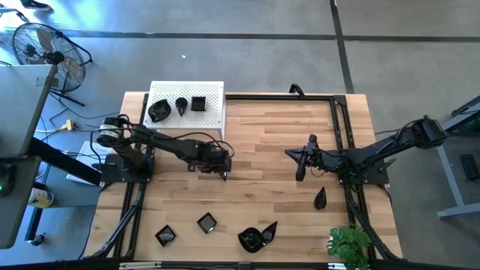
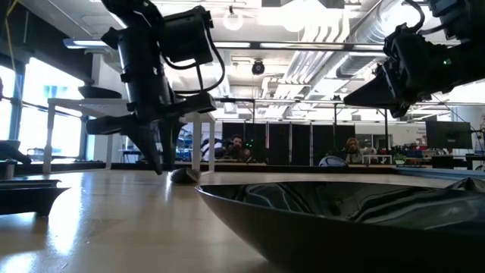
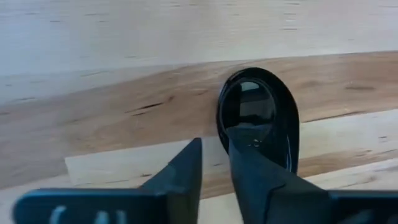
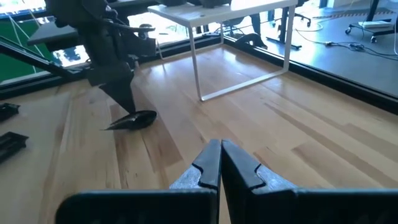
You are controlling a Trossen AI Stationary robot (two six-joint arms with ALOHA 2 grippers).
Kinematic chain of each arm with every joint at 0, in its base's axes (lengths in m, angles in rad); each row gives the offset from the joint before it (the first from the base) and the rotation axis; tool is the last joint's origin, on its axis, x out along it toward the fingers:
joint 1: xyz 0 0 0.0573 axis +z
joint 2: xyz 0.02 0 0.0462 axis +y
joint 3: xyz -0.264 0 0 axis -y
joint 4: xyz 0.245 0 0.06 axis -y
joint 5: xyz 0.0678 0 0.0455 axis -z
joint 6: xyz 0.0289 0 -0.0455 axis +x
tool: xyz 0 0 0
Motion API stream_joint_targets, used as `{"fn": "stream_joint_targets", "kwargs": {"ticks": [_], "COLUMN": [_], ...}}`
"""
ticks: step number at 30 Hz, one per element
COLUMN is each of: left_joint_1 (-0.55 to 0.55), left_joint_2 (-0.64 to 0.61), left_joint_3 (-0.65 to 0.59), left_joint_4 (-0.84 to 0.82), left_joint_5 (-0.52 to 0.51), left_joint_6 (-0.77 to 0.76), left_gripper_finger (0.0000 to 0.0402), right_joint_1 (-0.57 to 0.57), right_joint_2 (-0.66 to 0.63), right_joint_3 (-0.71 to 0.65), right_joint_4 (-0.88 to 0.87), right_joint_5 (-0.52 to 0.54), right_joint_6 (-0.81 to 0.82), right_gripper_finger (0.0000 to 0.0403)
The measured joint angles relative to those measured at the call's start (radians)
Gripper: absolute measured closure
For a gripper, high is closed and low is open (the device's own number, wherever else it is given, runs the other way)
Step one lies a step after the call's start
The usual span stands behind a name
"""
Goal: Pick & Place Mini shaped plates
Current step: Stack the top black drop shaped plate on top of the stacked black drop shaped plates on the shelf
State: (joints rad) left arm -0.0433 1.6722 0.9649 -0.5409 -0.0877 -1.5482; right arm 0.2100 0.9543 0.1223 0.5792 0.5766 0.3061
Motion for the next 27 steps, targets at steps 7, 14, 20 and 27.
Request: {"fn": "stream_joint_targets", "kwargs": {"ticks": [7, 14, 20, 27], "left_joint_1": [0.009, 0.011, 0.011, 0.011], "left_joint_2": [0.0, 0.0, 0.0, 0.0], "left_joint_3": [0.0, 0.0, 0.0, 0.0], "left_joint_4": [0.004, 0.022, 0.039, 0.055], "left_joint_5": [0.001, 0.011, -0.001, -0.012], "left_joint_6": [0.007, 0.032, 0.08, 0.142], "left_gripper_finger": [0.0377, 0.0347, 0.0339, 0.0395], "right_joint_1": [0.0, 0.0, 0.0, 0.0], "right_joint_2": [0.0, 0.0, 0.0, 0.0], "right_joint_3": [0.0, 0.0, 0.0, 0.0], "right_joint_4": [0.001, 0.001, 0.002, 0.002], "right_joint_5": [-0.001, -0.001, -0.001, -0.001], "right_joint_6": [0.0, -0.001, -0.005, -0.005], "right_gripper_finger": [0.0403, 0.0403, 0.0403, 0.0403]}}
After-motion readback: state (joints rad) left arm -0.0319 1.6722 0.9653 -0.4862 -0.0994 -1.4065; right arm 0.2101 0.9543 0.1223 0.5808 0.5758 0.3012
